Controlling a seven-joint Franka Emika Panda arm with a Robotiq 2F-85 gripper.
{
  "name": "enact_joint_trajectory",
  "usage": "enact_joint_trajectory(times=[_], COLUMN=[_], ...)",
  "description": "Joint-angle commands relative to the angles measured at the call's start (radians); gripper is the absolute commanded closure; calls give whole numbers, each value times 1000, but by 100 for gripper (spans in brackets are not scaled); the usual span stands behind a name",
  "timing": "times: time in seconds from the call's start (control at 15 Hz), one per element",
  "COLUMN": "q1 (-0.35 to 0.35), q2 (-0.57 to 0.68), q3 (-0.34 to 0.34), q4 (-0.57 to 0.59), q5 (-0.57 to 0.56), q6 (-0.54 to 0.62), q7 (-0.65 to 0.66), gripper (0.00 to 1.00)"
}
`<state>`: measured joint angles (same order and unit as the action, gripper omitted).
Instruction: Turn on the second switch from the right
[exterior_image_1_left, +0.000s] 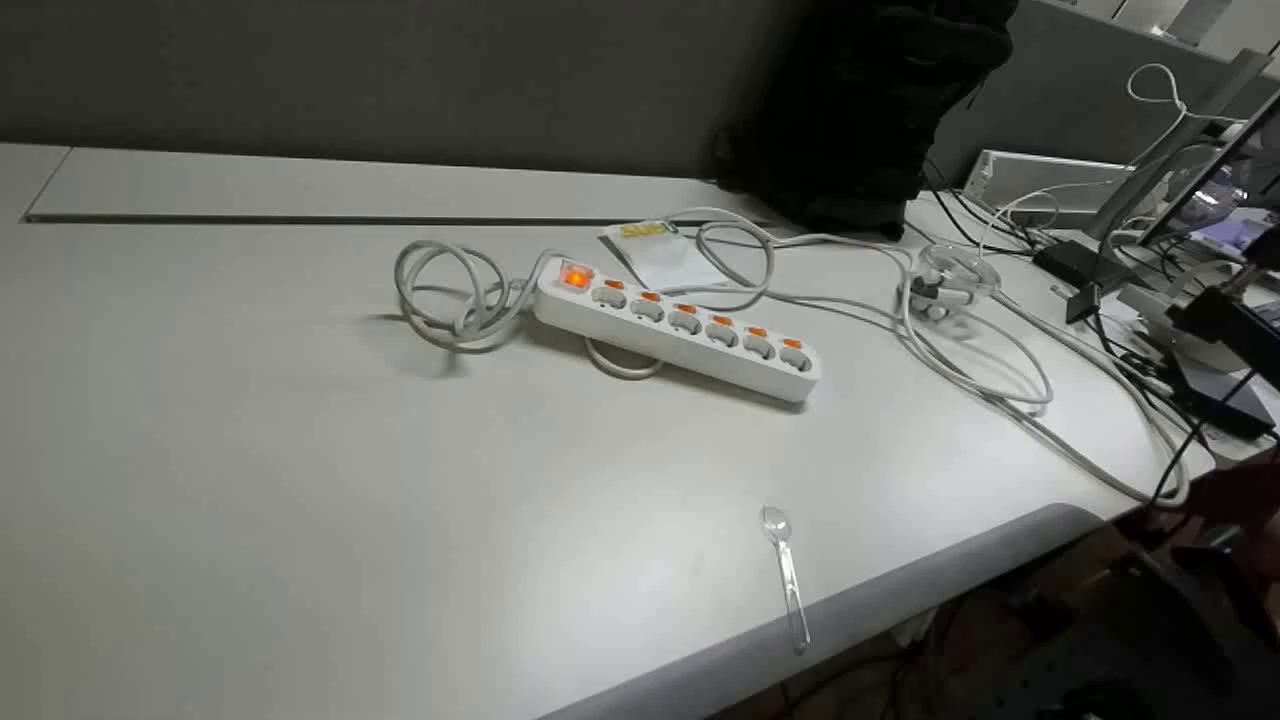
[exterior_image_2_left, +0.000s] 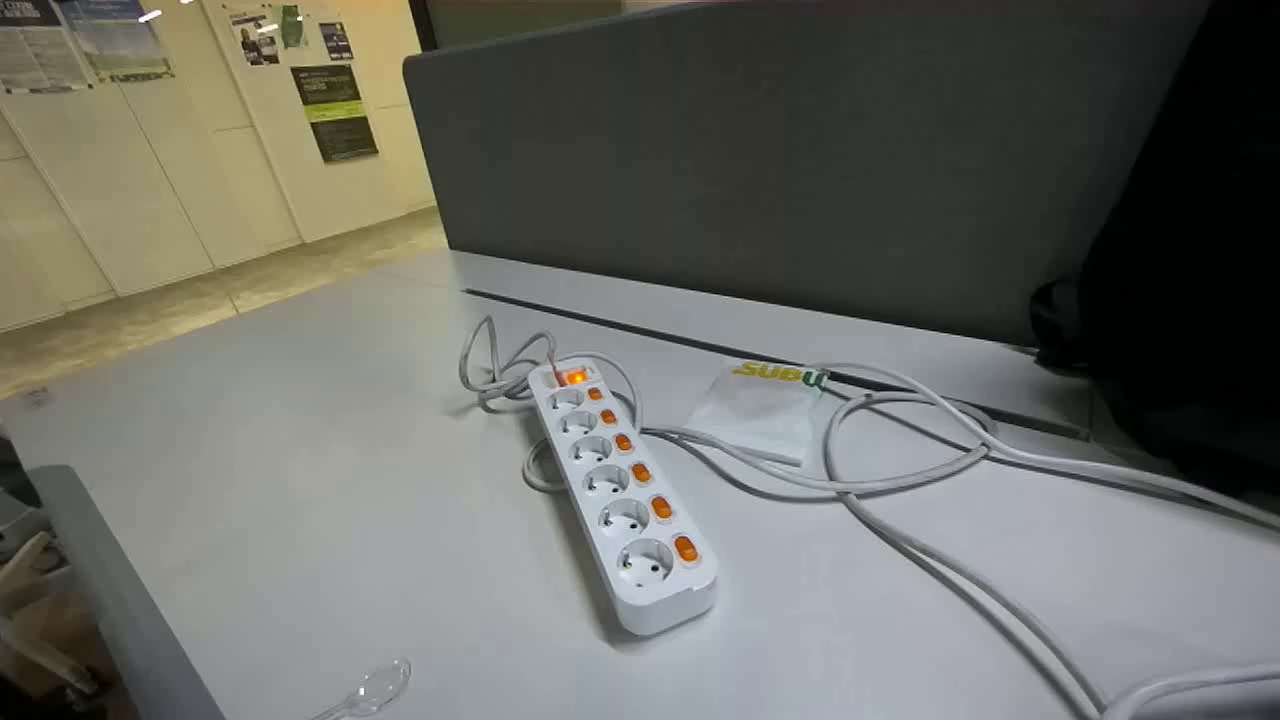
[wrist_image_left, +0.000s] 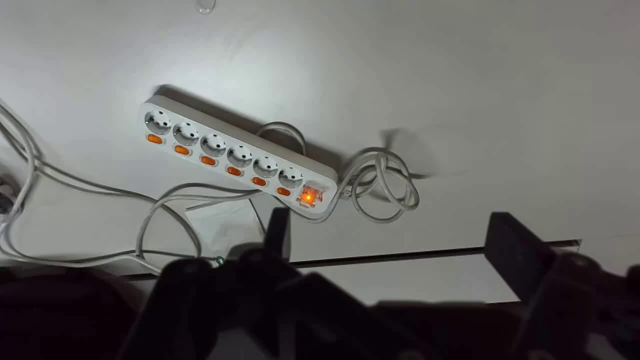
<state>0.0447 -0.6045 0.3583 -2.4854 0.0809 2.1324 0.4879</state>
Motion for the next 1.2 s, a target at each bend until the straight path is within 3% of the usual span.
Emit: enact_joint_trajectory(times=[0.0,0.67,1.0,1.07,1.13], q1=[19,16,-76,-99,-126], q2=[4,2,37,52,70], q3=[-17,-15,-43,-57,-69], q4=[2,2,-14,-20,-26], q5=[-13,-15,-60,-65,-76], q6=[-2,8,90,105,119], q7=[10,16,92,103,114], gripper=[0,0,0,25,25])
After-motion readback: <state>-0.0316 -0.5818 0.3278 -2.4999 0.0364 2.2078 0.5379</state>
